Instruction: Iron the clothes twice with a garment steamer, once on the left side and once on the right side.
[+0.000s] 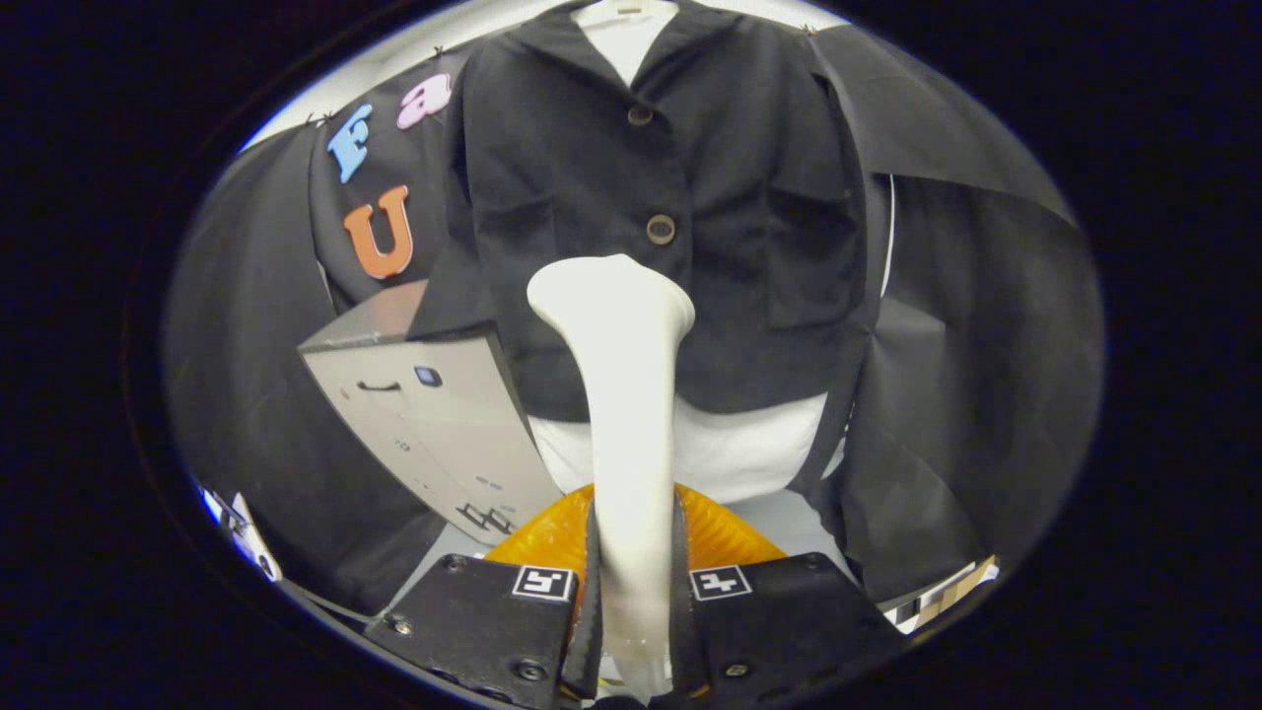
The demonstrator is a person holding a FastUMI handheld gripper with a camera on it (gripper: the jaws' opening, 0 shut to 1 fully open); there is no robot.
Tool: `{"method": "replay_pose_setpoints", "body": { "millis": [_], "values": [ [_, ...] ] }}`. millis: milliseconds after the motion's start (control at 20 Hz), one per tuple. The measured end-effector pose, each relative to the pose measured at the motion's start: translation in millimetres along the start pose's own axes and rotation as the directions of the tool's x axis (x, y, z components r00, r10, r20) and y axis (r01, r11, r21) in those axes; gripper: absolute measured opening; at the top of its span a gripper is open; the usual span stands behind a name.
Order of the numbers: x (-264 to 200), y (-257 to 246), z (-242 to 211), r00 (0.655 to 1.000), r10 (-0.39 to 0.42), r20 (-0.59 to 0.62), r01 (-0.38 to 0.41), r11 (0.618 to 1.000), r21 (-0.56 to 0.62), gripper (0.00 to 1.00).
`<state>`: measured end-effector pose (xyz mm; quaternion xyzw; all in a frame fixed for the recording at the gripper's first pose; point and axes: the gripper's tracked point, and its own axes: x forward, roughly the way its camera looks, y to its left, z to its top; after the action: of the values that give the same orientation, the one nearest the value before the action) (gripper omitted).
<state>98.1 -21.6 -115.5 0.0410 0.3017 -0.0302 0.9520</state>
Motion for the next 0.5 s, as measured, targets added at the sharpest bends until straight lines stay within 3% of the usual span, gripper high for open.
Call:
{"method": "replay_pose_setpoints", "body": {
  "millis": [200,500],
  "values": [
    [-35,-11,69,0.985,0.026,0.172,-0.029,0.999,0.015,0.30],
    [-68,-51,190,0.909,-0.010,0.418,-0.002,1.000,0.027,0.30]
  ]
}}
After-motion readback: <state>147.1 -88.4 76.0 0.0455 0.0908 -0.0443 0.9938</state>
